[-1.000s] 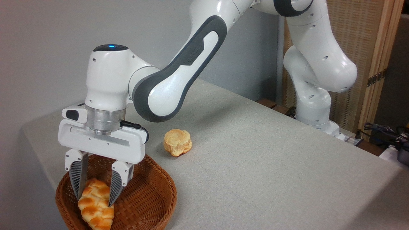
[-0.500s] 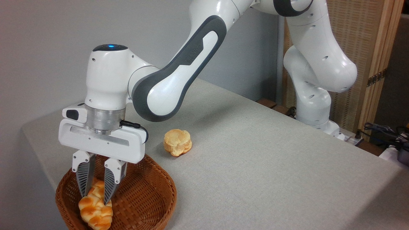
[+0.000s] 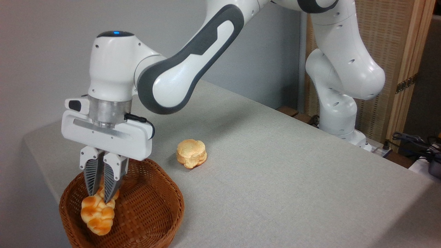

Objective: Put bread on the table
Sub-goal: 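Lift the twisted roll out of the basket and carry it beside the bun, then lower the roll onto the table, open the gripper and raise it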

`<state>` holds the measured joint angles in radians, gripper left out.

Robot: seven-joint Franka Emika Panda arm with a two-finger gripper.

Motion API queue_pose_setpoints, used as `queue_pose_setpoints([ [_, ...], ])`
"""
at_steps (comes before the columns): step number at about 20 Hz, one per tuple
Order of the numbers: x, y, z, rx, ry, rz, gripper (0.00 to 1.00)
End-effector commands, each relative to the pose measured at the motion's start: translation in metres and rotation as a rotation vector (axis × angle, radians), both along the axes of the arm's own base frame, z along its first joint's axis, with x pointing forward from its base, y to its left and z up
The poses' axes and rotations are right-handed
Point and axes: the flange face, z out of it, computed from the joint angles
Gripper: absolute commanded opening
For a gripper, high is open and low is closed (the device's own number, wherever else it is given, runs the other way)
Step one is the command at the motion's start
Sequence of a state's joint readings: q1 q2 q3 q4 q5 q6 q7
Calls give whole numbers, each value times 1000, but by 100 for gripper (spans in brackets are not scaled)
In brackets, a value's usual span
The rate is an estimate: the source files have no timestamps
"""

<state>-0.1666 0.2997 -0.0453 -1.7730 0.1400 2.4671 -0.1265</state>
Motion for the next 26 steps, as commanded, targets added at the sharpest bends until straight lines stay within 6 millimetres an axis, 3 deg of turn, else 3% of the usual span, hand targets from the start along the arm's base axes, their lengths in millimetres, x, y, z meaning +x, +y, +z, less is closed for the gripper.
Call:
queue_pose_setpoints([
  [1,-18,8,27,106,81,-157,7],
  [6,-47,14,81,155,127,-248,13],
  [9,-71,15,99,180,210,-354,18],
  [14,-117,24,95,184,417,-570,20],
  [17,-142,31,74,154,478,-649,28],
  [18,-148,33,65,155,505,-676,40],
  [19,-152,36,56,153,532,-692,62],
  [20,-155,36,51,150,550,-695,100],
  [26,-155,35,42,149,567,-700,100],
])
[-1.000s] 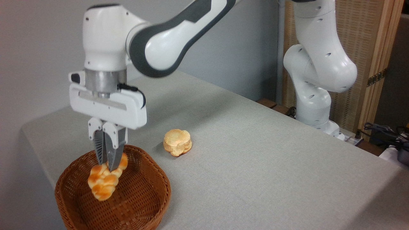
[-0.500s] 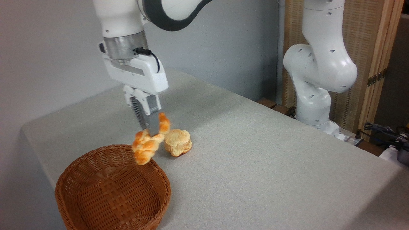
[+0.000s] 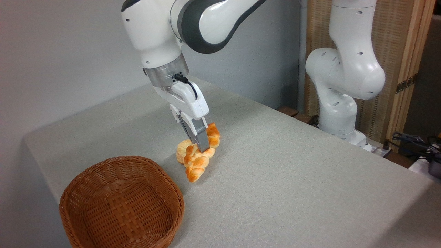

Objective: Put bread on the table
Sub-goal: 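Lower the roll onto the table, open the gripper and raise it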

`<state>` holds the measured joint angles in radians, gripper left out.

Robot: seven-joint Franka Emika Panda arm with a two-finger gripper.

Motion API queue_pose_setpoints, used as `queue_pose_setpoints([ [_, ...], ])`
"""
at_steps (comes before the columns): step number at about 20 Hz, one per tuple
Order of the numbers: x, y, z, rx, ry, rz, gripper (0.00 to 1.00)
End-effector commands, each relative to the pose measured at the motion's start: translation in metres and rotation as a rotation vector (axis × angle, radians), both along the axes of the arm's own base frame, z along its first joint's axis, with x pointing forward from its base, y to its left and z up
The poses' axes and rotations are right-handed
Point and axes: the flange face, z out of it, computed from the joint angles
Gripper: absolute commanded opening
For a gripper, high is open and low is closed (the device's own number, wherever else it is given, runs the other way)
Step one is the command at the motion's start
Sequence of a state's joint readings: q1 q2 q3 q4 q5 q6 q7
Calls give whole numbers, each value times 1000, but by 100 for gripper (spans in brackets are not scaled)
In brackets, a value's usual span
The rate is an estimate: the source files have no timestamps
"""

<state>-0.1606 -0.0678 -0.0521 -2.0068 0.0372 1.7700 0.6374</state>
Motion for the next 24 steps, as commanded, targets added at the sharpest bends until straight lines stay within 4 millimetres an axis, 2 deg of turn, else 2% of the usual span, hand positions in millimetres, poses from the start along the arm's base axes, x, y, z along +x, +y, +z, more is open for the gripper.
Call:
queue_pose_setpoints([
  [1,-5,2,3,-19,11,-19,100],
  [9,-5,-4,8,-18,-11,-33,100],
  [16,5,-4,21,-30,-101,-34,100],
  [20,19,-1,41,-59,-203,-6,100],
  [22,27,13,51,-72,-242,40,100],
  [24,31,18,63,-115,-258,96,100],
])
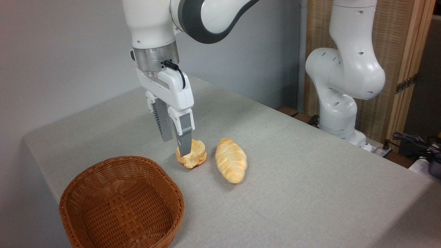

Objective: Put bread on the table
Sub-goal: 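Lower the roll onto the table, open the gripper and raise it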

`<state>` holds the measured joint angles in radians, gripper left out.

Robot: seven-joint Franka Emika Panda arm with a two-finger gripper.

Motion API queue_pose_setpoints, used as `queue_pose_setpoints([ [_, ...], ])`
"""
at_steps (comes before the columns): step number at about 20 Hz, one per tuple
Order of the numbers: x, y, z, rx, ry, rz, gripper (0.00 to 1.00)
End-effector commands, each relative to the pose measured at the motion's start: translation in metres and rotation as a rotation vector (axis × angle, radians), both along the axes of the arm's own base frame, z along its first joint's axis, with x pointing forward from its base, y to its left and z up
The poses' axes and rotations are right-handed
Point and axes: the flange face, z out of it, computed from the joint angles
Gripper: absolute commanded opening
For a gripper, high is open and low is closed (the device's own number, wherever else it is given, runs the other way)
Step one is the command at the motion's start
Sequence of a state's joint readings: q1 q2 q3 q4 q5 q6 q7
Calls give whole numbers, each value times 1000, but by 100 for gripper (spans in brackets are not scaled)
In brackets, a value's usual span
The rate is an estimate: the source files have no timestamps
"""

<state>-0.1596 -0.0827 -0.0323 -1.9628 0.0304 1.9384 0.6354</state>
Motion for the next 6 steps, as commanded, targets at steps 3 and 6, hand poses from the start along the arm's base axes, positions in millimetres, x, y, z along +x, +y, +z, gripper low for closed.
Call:
queue_pose_setpoints([
  [3,9,23,25,-115,-36,145,100],
  [6,9,23,25,-129,-28,166,100],
])
